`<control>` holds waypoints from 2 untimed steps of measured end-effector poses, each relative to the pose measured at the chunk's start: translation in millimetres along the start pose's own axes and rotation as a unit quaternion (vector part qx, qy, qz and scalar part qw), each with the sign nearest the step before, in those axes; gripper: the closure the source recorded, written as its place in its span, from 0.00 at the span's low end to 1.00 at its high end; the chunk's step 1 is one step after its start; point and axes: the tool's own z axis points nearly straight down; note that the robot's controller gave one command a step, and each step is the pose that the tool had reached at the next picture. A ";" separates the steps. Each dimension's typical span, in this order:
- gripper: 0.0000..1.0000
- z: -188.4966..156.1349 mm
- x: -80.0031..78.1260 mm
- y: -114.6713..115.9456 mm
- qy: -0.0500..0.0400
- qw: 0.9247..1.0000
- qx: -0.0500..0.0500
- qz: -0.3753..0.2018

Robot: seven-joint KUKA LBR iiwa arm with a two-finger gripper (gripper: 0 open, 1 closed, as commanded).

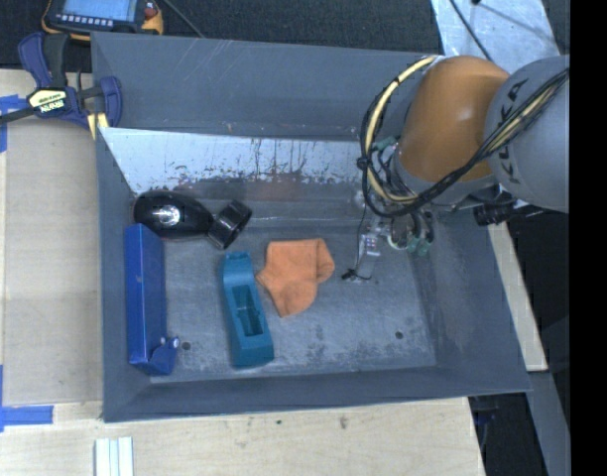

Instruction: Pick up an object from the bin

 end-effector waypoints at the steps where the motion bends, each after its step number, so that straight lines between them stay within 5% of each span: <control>1: 0.00 25.7 9.5 13.0 -0.001 0.995 0.000 -0.095; 2: 0.00 53.4 13.9 17.9 -0.001 0.998 0.000 -0.055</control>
Offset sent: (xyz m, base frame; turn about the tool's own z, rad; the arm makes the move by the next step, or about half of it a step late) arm -0.0151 0.0270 -0.0843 0.0253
